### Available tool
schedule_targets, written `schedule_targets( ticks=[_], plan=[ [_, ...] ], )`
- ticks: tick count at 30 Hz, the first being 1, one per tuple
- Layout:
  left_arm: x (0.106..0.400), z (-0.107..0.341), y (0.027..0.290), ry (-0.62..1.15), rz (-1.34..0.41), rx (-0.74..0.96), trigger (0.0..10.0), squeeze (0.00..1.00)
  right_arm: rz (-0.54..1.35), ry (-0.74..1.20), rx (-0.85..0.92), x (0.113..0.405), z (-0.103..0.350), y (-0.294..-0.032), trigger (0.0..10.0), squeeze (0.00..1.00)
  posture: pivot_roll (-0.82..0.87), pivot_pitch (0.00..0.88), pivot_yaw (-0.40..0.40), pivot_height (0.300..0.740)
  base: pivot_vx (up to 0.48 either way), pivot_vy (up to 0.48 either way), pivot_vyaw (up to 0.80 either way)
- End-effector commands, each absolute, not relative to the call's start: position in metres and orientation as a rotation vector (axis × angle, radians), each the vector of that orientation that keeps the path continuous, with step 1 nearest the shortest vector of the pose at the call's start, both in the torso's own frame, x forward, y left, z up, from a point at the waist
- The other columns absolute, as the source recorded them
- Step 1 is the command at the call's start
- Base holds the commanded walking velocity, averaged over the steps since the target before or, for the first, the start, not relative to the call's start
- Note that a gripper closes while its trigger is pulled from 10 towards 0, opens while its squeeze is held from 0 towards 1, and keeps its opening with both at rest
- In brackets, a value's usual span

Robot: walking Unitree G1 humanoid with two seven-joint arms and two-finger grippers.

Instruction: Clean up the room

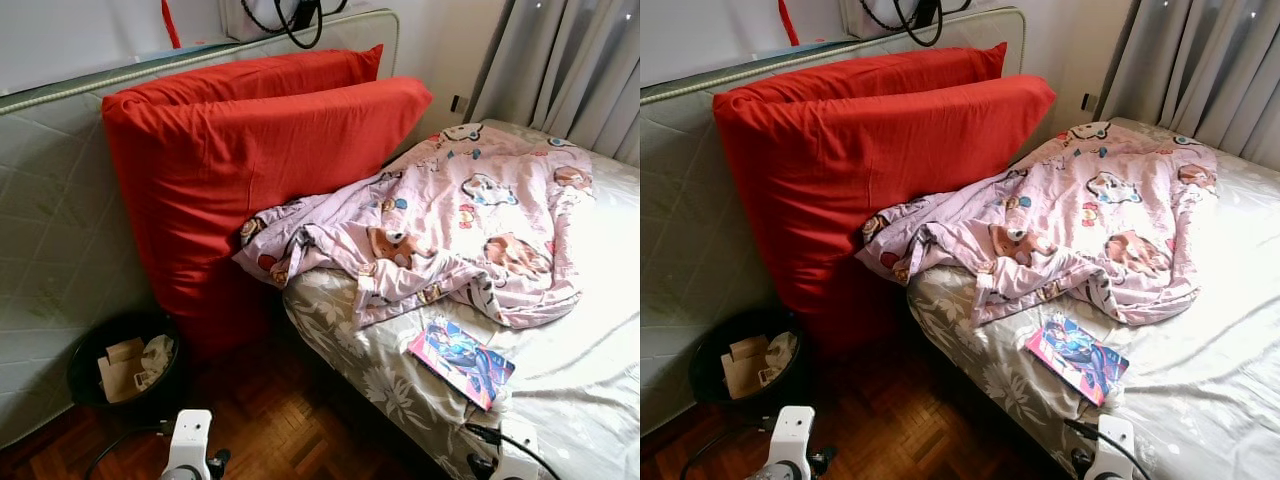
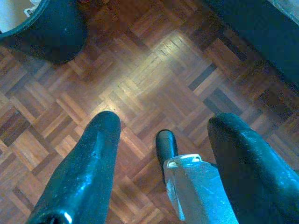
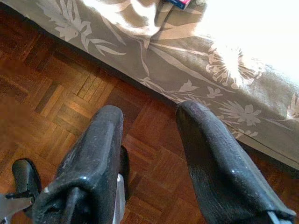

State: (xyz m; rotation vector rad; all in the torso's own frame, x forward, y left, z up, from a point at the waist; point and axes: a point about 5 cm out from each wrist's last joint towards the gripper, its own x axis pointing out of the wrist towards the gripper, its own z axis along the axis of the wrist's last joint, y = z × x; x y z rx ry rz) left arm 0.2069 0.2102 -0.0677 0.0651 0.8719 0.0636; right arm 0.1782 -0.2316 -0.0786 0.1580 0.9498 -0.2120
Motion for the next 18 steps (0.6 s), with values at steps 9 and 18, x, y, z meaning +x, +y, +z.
schedule_targets(
  ticks=[9,18],
  plan=[
    [0.209,-0.065,0.217,0.875,0.070,0.084,10.0,0.00,-0.200,0.847,0.166,0.176,-0.073,-0.247,10.0,0.00,0.05,0.000,-0.015,0.740,0.000,0.000,0.00],
    [0.213,-0.064,0.211,0.851,0.074,0.069,10.0,0.00,-0.284,0.648,0.232,0.184,-0.056,-0.270,10.0,0.00,0.04,0.000,-0.013,0.740,0.000,0.000,0.00]
  ],
)
